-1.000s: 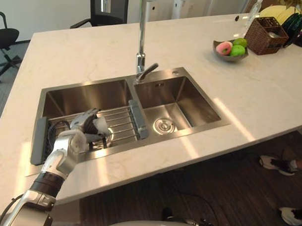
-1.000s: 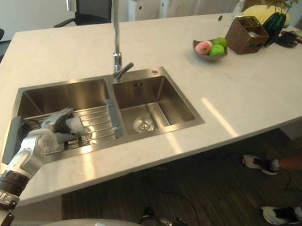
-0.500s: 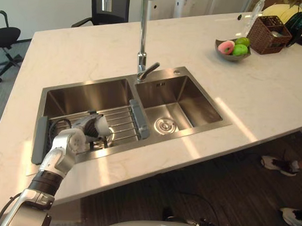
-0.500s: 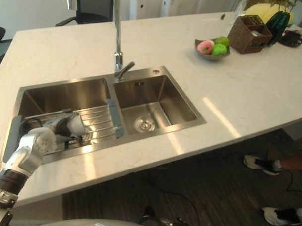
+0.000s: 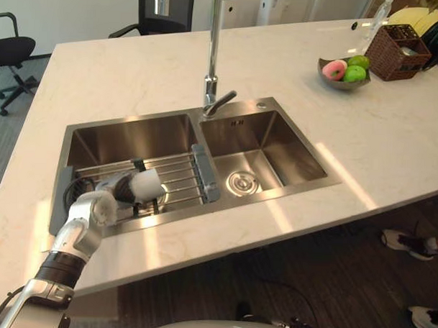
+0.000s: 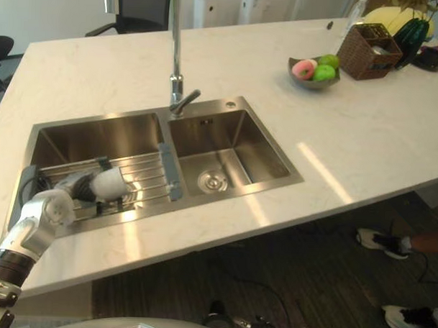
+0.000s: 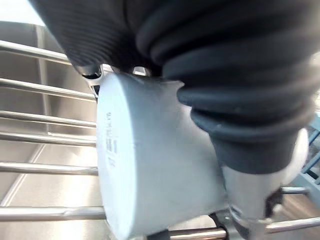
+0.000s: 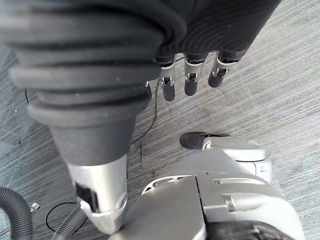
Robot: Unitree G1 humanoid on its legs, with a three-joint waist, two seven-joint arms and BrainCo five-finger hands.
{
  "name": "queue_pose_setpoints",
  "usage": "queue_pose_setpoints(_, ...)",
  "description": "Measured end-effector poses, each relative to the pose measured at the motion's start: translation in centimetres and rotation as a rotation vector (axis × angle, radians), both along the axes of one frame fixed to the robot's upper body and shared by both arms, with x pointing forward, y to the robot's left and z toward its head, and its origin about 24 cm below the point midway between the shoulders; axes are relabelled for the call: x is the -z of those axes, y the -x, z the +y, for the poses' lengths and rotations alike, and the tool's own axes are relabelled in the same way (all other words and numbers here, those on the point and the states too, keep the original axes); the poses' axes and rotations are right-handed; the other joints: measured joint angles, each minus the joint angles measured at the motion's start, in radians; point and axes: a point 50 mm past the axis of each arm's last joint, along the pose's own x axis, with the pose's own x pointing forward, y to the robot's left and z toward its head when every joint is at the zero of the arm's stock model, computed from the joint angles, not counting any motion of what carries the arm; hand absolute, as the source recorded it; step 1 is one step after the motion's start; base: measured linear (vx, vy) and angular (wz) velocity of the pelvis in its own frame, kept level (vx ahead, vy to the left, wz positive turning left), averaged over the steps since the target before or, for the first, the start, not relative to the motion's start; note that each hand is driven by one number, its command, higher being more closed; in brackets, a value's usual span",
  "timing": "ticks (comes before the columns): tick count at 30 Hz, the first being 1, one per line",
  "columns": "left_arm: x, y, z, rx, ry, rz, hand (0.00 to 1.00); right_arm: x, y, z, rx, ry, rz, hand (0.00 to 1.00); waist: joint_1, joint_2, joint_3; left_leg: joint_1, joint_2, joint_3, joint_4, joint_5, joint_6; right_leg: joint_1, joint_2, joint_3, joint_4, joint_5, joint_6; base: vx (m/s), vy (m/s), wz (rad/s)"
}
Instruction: Walk over to the sink, pick up the cup, carry it to the dishwasher, place the cup inside the dishwasher, then close the dishwasher door
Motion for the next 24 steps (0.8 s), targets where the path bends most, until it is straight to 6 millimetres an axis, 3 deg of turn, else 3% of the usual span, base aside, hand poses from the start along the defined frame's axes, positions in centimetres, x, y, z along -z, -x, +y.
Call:
queue_pose_setpoints(9,0.3,0.3,0.1,-0.008,0.004,0.018,0.0,0.0,0.0,0.0,-0.001,-0.001,0.001,0.0,0.002,-0.001,0.001,0.001,0.0,0.0,0.0,0.0,0.0,0.001,0.0,0.0,0.0,0.0,0.0,0.0,0.0,0.0)
queue_pose_setpoints(10,0.4,0.3,0.0,-0.005,0.006,0.027,1.0,0.0,0.0,0.0,-0.001,-0.001,0.001,0.0,0.002,-0.002,0.001,0.002,0.0,0.0,0.0,0.0,0.0,0.001,0.0,0.0,0.0,0.0,0.0,0.0,0.0,0.0)
queue_pose_setpoints(24,0.5,-0.2,-1.9,0.095,-0.034,0.153,1.0,0.1,0.1,0.1,-0.008,-0.007,0.007,0.0,-0.005,-0.002,-0.003,0.005,-0.002,0.0,-0.005,0.0,0.0,0.009,0.0,0.001,0.0,-0.001,0.001,0.0,-0.001,0.0)
